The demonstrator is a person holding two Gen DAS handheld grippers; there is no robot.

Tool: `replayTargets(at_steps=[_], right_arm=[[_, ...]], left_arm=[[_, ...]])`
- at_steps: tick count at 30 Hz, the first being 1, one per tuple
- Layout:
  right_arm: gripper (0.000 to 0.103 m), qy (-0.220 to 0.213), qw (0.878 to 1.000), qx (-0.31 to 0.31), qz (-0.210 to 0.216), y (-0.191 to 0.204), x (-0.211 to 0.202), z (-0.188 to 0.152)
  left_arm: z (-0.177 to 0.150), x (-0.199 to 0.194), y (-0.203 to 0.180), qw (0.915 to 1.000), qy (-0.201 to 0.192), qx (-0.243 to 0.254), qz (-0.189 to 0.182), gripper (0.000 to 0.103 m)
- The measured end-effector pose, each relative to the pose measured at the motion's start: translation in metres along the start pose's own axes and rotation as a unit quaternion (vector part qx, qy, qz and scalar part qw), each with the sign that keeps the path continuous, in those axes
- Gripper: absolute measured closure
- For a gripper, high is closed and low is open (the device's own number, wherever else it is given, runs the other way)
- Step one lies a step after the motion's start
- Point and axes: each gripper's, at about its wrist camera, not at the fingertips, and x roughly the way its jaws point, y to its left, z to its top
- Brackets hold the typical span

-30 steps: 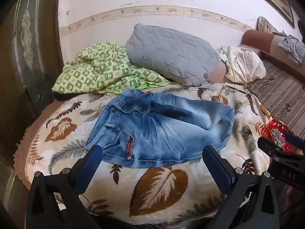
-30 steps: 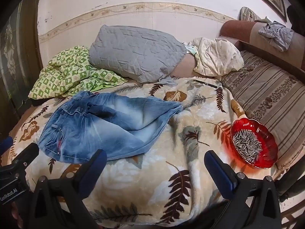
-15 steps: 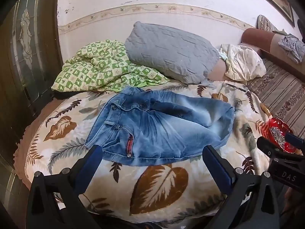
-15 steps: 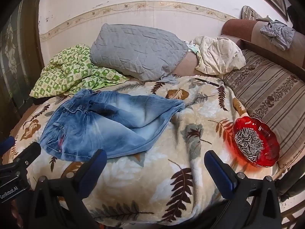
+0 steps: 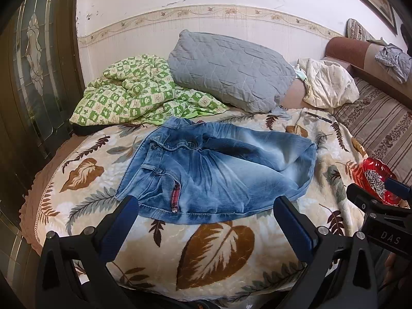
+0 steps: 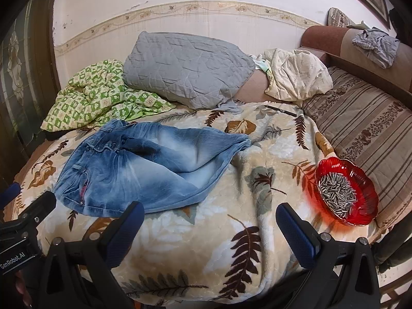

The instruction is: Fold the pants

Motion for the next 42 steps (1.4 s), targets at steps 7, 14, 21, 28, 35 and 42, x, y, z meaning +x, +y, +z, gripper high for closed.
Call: replayTargets(at_steps=[7,14,21,28,35,42], right_arm=[[0.0,-0.001,1.0,-0.001,0.0,0.0,-0.001,0.001],[0.0,-0.001,1.0,-0.001,0.001,-0.001,-0.001,0.002],[0.0,0.0,1.0,0.0,0.001,-0.001,-0.001,0.003],[0.0,0.002,1.0,0.0,0.0,-0.001,-0.001,0.004],[0.0,0.003,1.0,0.001,-0.001,-0.003,0.002,0.0],[0.0,0.024,0.999,0.009,0.022,-0.012,0.02,-0.003]], left_arm=[[0.001,0.0,-0.002,1.0,0.001,0.003,-0.001,0.0],[0.0,0.001,-0.002,1.0,0.001,0.004,-0.001,0.0],[0.001,0.001,-0.002,1.0,0.002,0.005,-0.001,0.0],[0.002,0.001,-0.003,1.0,0.003,0.006,-0.001,0.0],[0.0,0.004,-0.001,0.9999,0.006,0.008,-0.002,0.0],[0.001,0.039,-0.009,0.9975,0.024,0.056,-0.033,0.0]])
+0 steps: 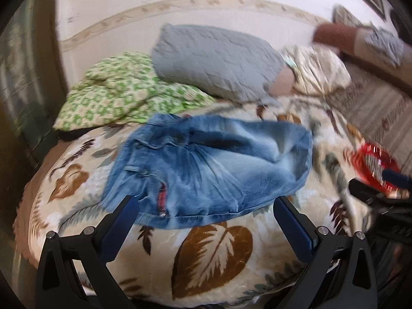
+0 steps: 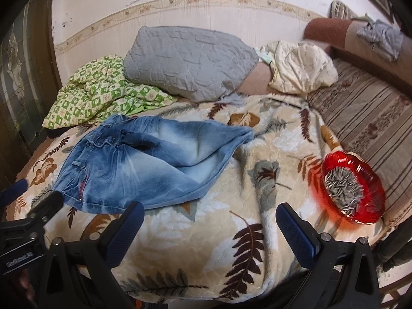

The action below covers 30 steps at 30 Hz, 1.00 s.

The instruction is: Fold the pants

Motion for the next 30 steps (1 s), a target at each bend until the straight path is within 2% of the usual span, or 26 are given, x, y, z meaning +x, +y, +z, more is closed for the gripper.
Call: replayTargets(at_steps=[3,5,6,8,11,13,15,17,18,20,24,28,30], right_arm=[[0.0,0.018,0.999,0.015,0.045,-0.022,0.015,0.001],[0.0,0.019,0.998,0.025,0.051,-0.039,0.026,0.004],[0.0,0.019,0.998,0.029,0.057,-0.047,0.03,0.006],[0.0,0.019,0.994,0.048,0.095,-0.069,0.043,0.015],[0.0,0.035,0.986,0.074,0.143,-0.1,0.068,0.034],[0.0,0.023,0.985,0.062,0.161,-0.108,0.076,0.046],[0.0,-0.002,0.988,0.016,0.151,-0.113,0.083,0.059],[0.0,-0.015,0.99,-0.048,0.13,-0.111,0.09,0.073],[0.0,-0.016,0.99,-0.076,0.121,-0.109,0.094,0.077],[0.0,-0.007,0.988,-0.105,0.116,-0.11,0.103,0.082],[0.0,0.014,0.985,-0.116,0.126,-0.118,0.121,0.085],[0.0,0.025,0.983,-0.122,0.131,-0.126,0.134,0.081],[0.0,0.03,0.984,-0.115,0.133,-0.131,0.139,0.08]], left_arm=[[0.009,0.025,-0.003,0.9982,0.013,0.044,-0.037,0.0],[0.017,0.035,-0.007,0.9955,0.015,0.064,-0.068,0.0],[0.023,0.042,-0.009,0.9928,0.017,0.077,-0.09,0.0],[0.036,0.059,-0.015,0.9878,0.025,0.098,-0.119,0.0],[0.06,0.084,-0.023,0.9809,0.046,0.11,-0.153,0.0],[0.079,0.095,-0.03,0.976,0.044,0.125,-0.173,0.0],[0.099,0.106,-0.038,0.9699,0.034,0.151,-0.189,0.0],[0.113,0.117,-0.05,0.9609,0.029,0.182,-0.206,0.0],[0.122,0.127,-0.062,0.9509,0.032,0.216,-0.219,0.0],[0.129,0.144,-0.078,0.9379,0.04,0.264,-0.221,0.0],[0.134,0.187,-0.126,0.8995,0.064,0.378,-0.21,0.0],[0.134,0.212,-0.161,0.8759,0.077,0.425,-0.215,0.0],[0.132,0.225,-0.172,0.8674,0.093,0.438,-0.216,0.007]])
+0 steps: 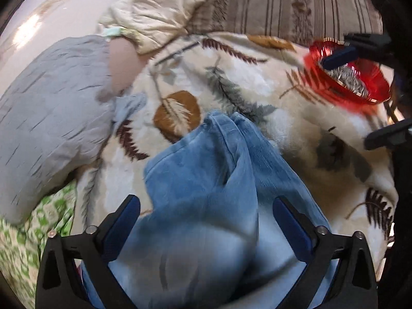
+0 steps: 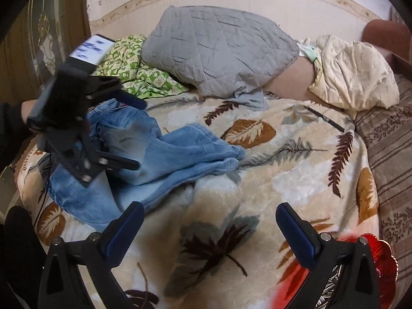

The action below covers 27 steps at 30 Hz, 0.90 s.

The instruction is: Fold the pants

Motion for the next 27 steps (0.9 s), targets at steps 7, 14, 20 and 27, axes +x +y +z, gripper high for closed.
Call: replayTargets(at_steps=[7,14,20,27], right_arm=[[0.0,0.008,1.0,0.005,0.005,-0.013,0.008,0.003],[0.0,0.005,0.997,-0.081,0.007,-0.001,0.029,0.038],[0.0,0.024,0.979,-0.204,0.003,0.022,0.075,0.074],[0.081,0.114,0.971,-0.198,0.072,0.029,0.132,0.086]], left_arm=[[-0.011,0.03,0.001,0.9977,0.062,0.002,-0.026,0.094],[-0.035,-0.013,0.005,0.9993,0.002,-0.03,-0.023,0.095],[-0.055,-0.031,0.002,0.9996,-0.009,-0.021,-0.015,0.095],[-0.073,-0.036,0.007,0.9987,-0.019,-0.043,-0.02,0.095]])
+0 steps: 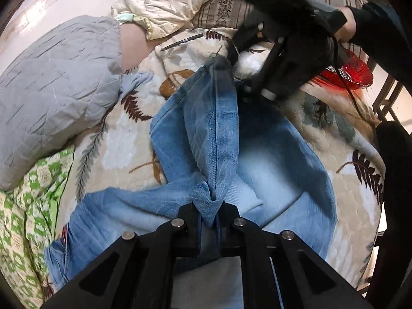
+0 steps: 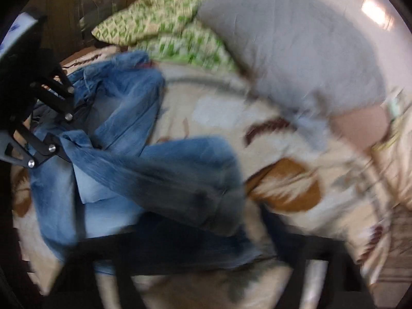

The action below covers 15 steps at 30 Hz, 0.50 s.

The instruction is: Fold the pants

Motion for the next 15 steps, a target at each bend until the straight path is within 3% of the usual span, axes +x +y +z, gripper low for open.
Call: replayTargets(at_steps=[2,8,15], right_arm=[[0.083,0.015,1.0,0.015,0.009,0.002,0.006,-0.002],[0.086,-0.041,0.998,0.035,-0.017,-0.004,-0.04,0.0],[0.086,-0.099,0.983,0.12,-0.093,-0.055,-0.103,0.007]], left_arm=[[0.0,-0.002,0.001,1.0,-0.003,-0.001,0.004,0.095],[0.025,-0.02,0.007,0.9989,-0.032,0.013,0.031,0.095],[0.103,-0.019,0.045,0.9917,-0.087,-0.052,0.078,0.093]])
